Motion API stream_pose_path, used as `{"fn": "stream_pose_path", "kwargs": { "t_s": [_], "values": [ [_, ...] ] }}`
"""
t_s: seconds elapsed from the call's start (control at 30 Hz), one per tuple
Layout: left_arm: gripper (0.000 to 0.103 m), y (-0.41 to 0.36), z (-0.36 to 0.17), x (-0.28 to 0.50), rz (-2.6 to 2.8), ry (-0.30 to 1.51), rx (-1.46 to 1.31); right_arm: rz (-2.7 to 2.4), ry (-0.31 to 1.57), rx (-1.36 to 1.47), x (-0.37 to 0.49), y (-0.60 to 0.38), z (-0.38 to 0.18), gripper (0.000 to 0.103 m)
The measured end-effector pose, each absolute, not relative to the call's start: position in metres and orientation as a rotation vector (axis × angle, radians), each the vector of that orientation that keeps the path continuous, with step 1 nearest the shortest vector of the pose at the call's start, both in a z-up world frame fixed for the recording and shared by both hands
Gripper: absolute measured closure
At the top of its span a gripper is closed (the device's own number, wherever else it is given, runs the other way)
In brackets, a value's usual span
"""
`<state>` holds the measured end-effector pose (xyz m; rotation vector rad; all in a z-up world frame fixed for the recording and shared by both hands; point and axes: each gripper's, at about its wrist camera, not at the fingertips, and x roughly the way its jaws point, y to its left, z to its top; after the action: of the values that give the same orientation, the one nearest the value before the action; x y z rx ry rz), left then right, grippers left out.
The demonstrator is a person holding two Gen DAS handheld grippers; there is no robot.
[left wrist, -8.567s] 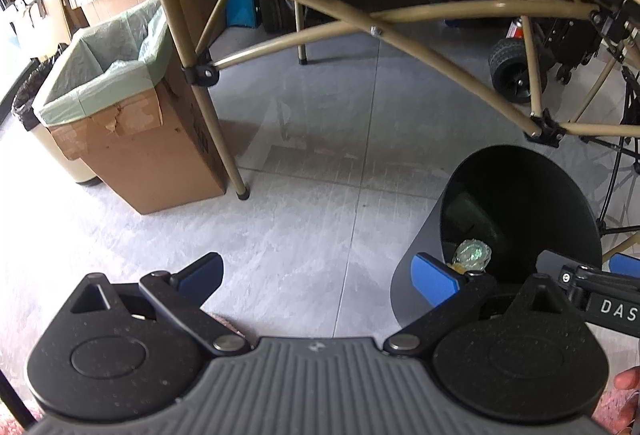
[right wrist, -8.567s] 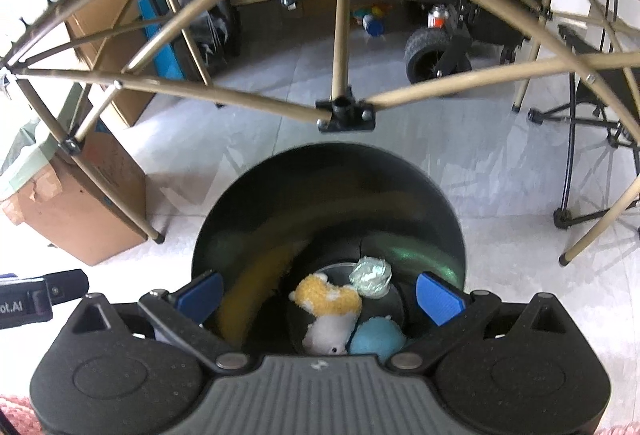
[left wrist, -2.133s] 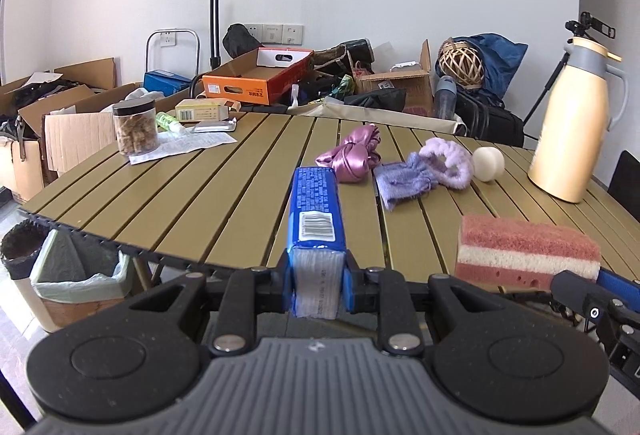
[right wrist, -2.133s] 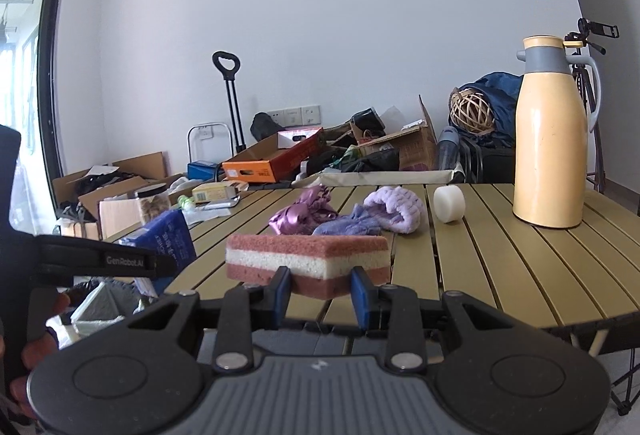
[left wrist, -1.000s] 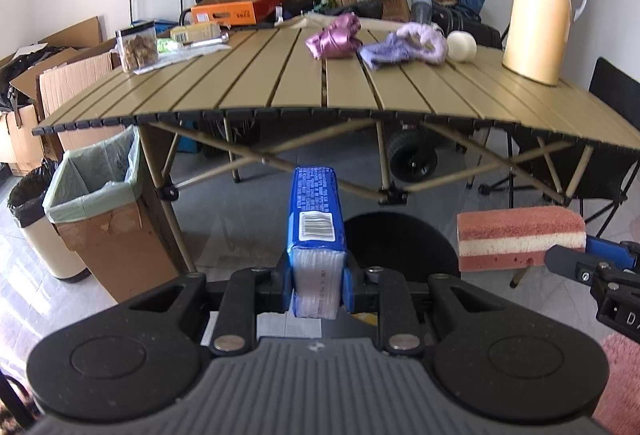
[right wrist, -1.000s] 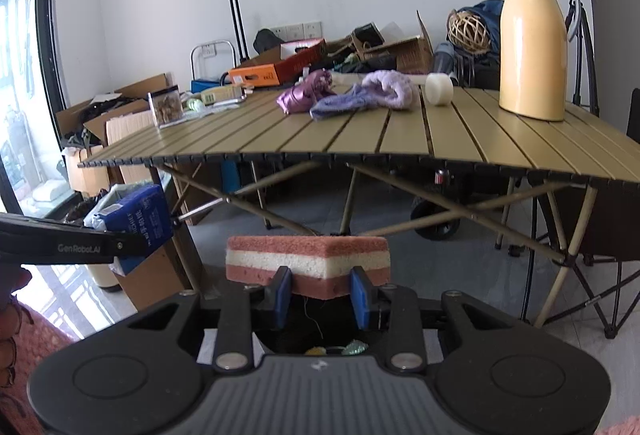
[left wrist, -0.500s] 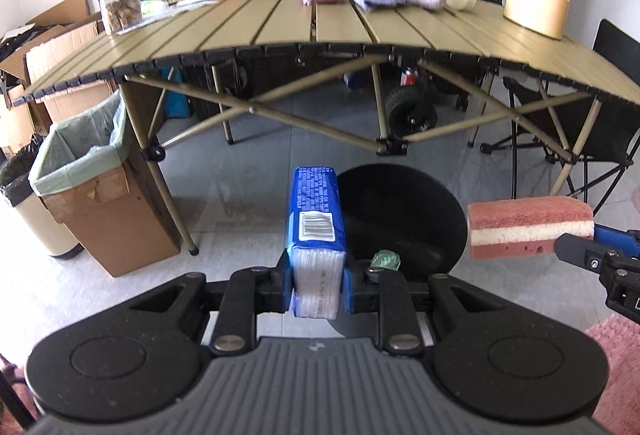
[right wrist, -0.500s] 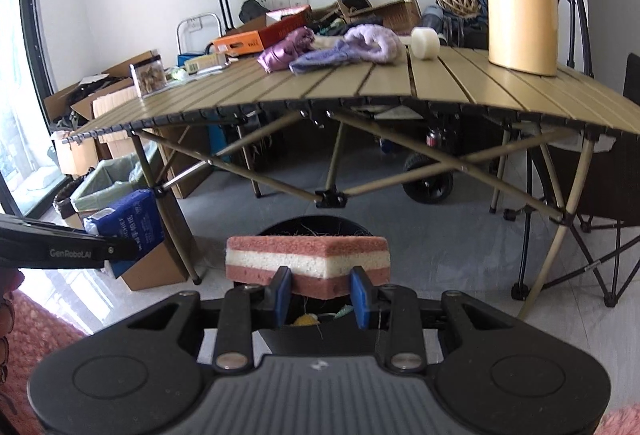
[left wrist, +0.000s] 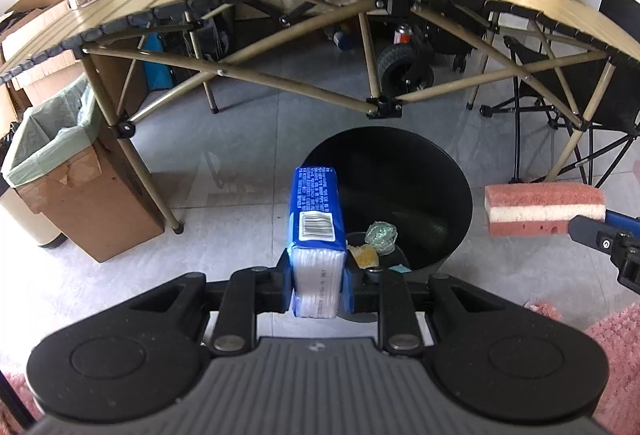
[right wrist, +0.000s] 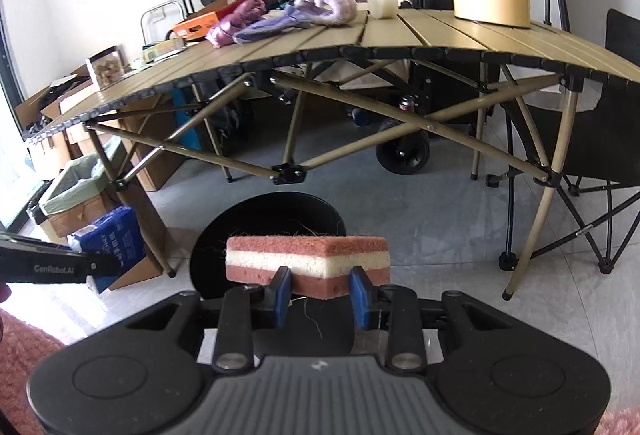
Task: Collect trash
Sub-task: 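Carry the blue box and pink sponge down over the black trash bin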
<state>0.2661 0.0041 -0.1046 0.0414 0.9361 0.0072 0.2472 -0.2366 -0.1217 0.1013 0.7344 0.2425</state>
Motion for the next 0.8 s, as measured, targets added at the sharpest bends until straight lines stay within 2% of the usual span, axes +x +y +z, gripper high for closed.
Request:
{"fn": "stream_pose_path", "kwargs": {
  "t_s": [0.8],
  "values": [
    [0.080,-0.047,-0.150,0.375,-0.089,1.119,0.038,0.138,0.744,0.142,0.318,-0.264,-0.142,0.073]
  ]
}}
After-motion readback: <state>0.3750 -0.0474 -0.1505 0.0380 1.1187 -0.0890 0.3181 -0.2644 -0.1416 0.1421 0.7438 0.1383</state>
